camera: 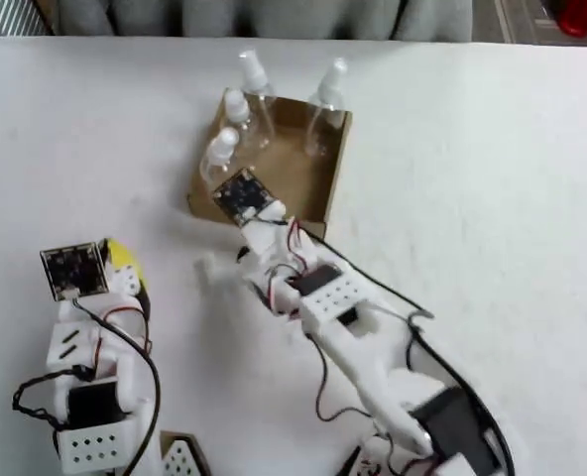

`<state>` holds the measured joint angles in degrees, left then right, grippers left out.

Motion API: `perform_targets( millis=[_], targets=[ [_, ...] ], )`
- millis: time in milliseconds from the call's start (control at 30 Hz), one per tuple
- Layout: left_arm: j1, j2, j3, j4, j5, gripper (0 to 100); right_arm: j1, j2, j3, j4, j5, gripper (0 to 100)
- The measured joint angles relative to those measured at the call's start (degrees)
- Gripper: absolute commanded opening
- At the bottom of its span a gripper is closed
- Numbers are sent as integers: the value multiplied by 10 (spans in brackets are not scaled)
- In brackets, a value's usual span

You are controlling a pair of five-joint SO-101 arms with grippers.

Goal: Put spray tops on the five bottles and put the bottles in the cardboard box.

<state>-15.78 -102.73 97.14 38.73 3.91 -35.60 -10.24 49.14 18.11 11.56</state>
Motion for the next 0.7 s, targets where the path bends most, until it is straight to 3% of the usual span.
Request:
perform_targets(
  millis=[467,700],
  targets=[
    [0,0,0,0,0,24,42,12,-13,32,4,19],
    [0,0,0,0,0,24,46,11,-17,116,34,19]
  ],
)
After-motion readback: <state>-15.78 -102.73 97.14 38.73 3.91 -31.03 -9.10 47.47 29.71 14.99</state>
